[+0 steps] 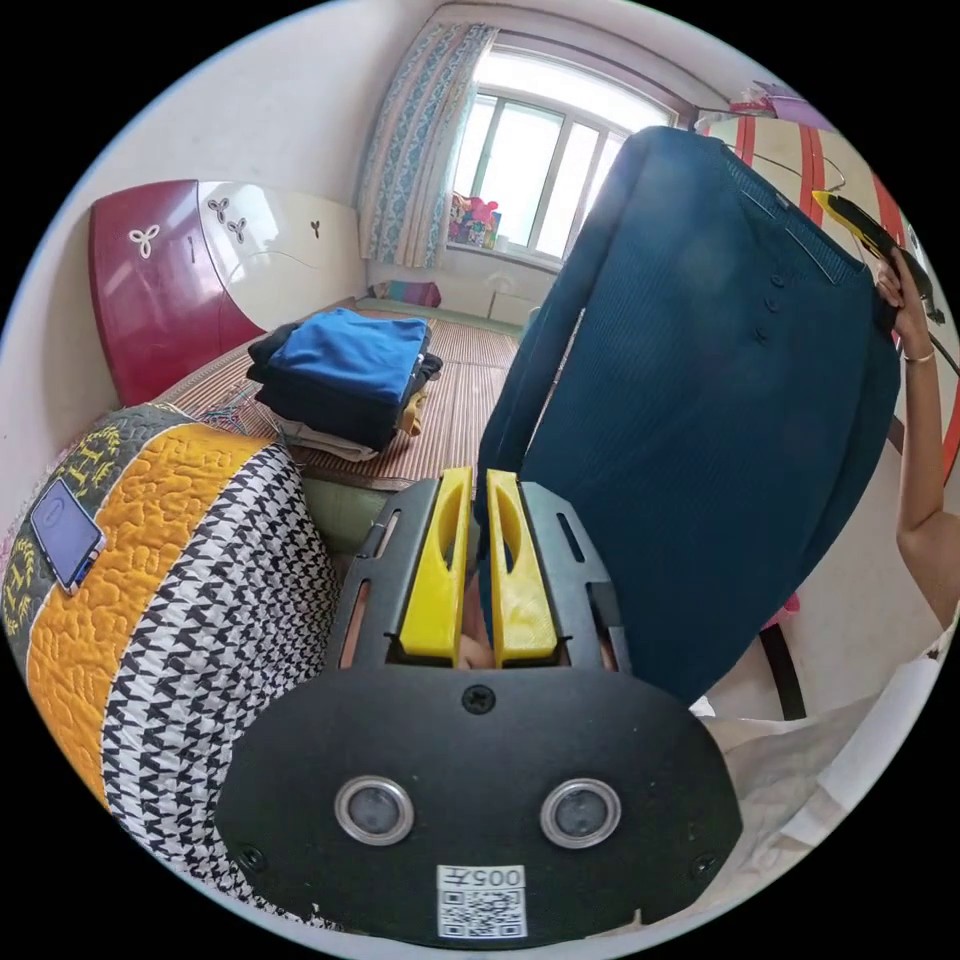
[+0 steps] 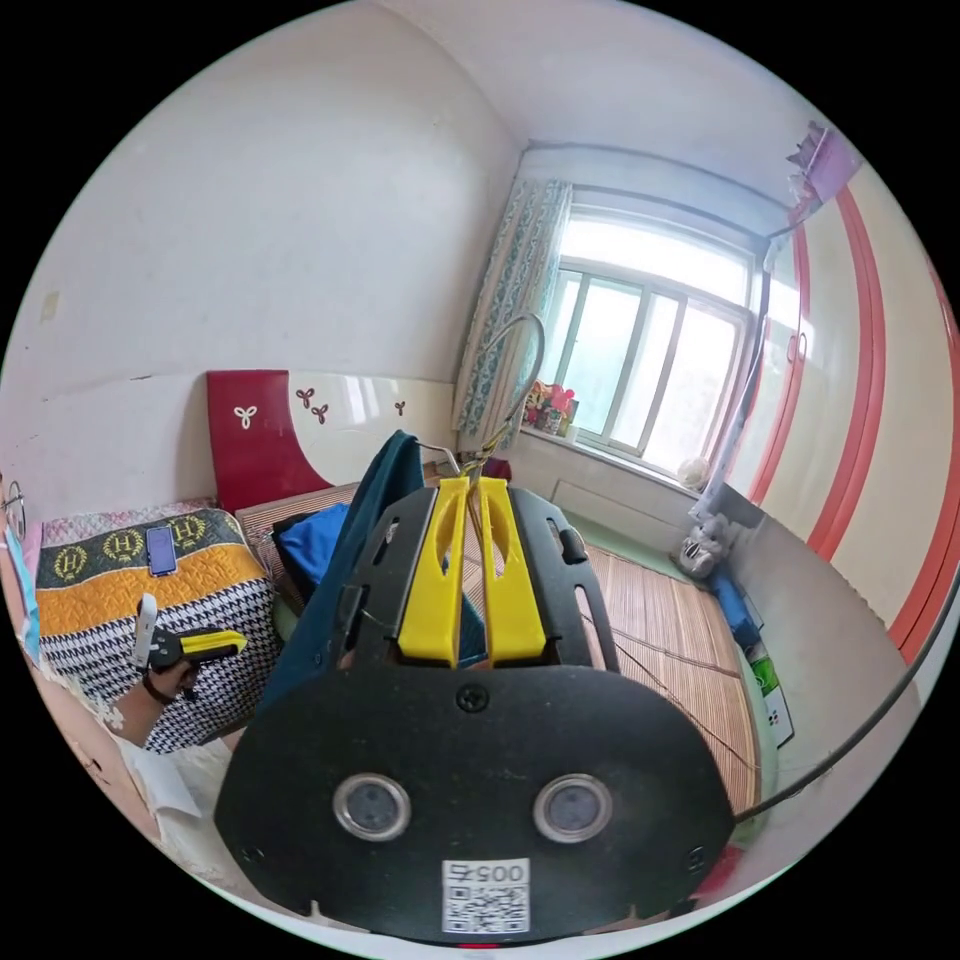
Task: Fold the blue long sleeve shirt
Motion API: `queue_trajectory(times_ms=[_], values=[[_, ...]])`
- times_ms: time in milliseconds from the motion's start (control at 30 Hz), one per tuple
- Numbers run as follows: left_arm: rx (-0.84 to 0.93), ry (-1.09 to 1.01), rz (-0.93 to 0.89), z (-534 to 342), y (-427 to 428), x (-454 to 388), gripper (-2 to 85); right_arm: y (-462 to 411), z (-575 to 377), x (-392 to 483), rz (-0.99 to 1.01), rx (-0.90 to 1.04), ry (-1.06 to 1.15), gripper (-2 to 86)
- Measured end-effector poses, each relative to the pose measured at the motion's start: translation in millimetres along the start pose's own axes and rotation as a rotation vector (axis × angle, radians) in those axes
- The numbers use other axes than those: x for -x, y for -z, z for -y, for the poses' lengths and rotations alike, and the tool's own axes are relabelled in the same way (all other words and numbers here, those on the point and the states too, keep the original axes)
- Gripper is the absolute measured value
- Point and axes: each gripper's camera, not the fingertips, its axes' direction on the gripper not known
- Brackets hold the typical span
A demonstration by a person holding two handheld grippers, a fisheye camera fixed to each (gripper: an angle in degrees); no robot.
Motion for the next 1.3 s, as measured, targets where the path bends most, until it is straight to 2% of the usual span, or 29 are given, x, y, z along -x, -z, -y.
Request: queue_trajectory(times_ms=[200,500,733,933,1100,1300], values=[[0.037,-0.025,-0.021,11.6,-27.5,-7.0,4.6,-26.6,-5.5,23.7,-0.034,-0.026,0.096,-1.2],[0.089,-0.030,-0.017,16.0,-55.4,-8.7,4.7,-87.6,-48.3,74.2,0.214,0.100,0.156,-1.4],[0.093,-0.031,-0.020,17.8,-68.6,-8.6,4.6,-166.1,-123.6,70.3,0.358,0.303,-0.071,-1.6],[0.053,-0.059,-0.124,16.9,-91.2,-20.2,5.2,-230.0,-231.0,105.7,0.288,0.582,-0.258,-1.6],[0.113,-0.140,-0.199,16.2,-124.2,-52.3,6.6,-227.1,-247.5,123.6,0.265,0.576,-0.243,-1.6],[0.099,-0.209,-0.206,32.5,-146.7,-86.4,8.5,-230.9,-242.5,128.0,0.246,0.572,-0.195,-1.6]])
